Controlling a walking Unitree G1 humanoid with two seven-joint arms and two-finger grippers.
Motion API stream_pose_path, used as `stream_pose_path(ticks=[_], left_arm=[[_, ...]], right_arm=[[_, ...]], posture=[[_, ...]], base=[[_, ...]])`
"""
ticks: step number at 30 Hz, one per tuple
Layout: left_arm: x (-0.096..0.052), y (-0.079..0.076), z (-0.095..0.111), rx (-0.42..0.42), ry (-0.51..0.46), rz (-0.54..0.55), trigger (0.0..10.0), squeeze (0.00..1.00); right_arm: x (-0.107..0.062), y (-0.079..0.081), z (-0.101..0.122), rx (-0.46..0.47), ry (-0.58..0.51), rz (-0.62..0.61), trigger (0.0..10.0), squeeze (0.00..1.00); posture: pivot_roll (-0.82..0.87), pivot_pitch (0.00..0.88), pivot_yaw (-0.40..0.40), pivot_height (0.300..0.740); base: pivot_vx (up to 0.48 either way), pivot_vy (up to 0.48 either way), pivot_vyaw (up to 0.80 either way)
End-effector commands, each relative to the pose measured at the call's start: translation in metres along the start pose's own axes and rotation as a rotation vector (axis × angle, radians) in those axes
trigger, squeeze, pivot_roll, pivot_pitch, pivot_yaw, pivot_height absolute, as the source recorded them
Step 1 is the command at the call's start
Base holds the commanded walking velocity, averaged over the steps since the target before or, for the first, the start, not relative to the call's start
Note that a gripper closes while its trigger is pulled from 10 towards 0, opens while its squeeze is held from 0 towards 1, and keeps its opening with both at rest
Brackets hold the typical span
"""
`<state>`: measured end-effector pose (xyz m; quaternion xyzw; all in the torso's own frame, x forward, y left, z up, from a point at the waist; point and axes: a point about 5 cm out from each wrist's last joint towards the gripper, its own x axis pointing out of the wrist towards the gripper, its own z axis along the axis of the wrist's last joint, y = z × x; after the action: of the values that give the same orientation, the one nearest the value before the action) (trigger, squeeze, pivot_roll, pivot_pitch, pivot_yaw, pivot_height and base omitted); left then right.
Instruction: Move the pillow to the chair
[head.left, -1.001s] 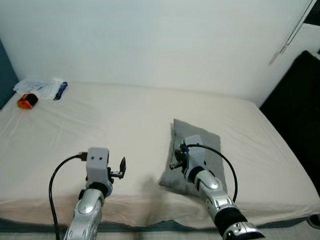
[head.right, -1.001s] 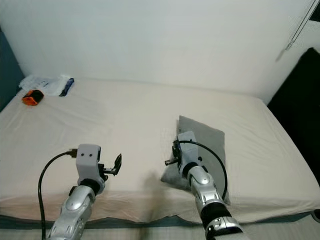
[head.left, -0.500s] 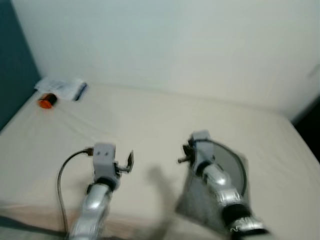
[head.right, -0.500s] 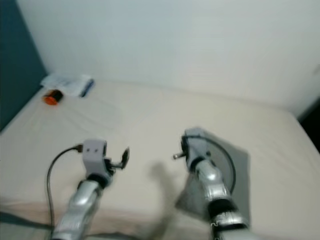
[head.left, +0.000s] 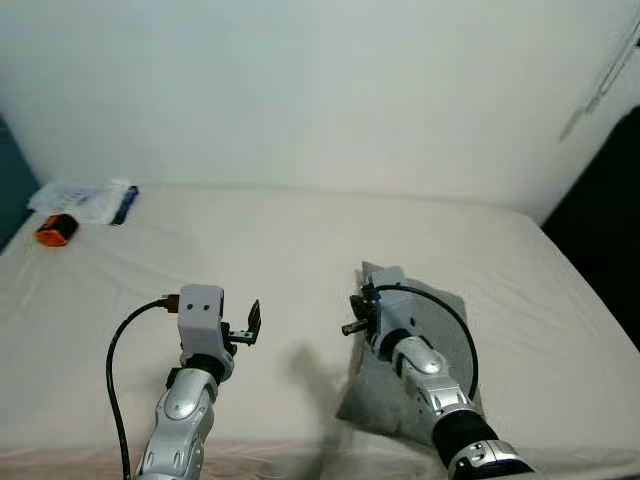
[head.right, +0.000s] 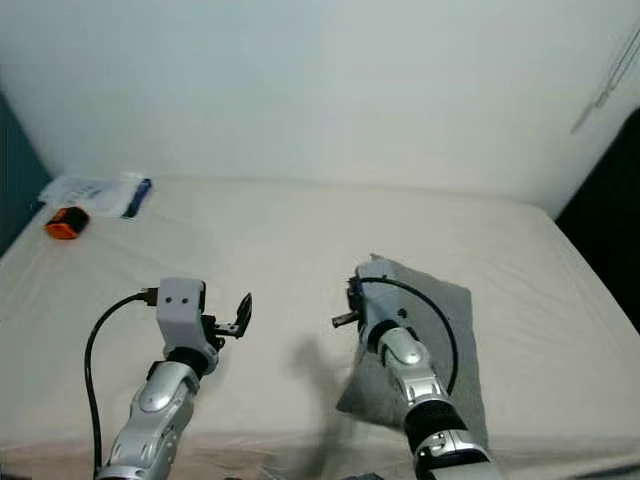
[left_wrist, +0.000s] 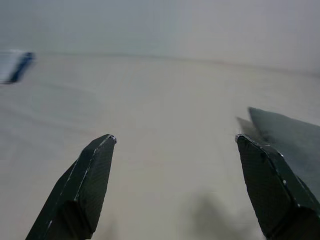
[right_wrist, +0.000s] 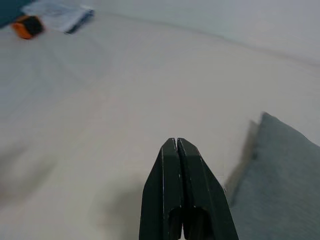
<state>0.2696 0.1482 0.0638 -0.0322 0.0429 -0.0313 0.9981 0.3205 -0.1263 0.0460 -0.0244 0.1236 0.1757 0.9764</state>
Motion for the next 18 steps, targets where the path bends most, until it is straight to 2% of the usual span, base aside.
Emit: stream_pose_path(ticks=[1,9,18], left_arm=[[-0.0023,0.0015,-0.006,0.008,0.024,-0.007,10.0,0.0],[-0.0022,0.0003,-0.0089,0.041,0.045,-0.022,10.0,0.0],[-0.001,0.0072,-0.013,0.102,0.077,0.02,10.0,0.0]], right_arm=[[0.0005,-0.0009,0.0013,0.011,-0.003,-0.007,10.0,0.0],[-0.0005,-0.0017,-0.0006,0.019,0.0,-0.017,10.0,0.0],[-0.0006,-0.0024,0.0007,0.019,-0.015,-0.037,10.0,0.0]], posture=[[0.04,0.0,-0.121,0.74],[0.04,0.0,-0.118,0.74],[0.04,0.0,-0.116,0.74]], base=[[0.0,0.0,0.0],[0.0,0.0,0.0],[0.0,0.0,0.0]])
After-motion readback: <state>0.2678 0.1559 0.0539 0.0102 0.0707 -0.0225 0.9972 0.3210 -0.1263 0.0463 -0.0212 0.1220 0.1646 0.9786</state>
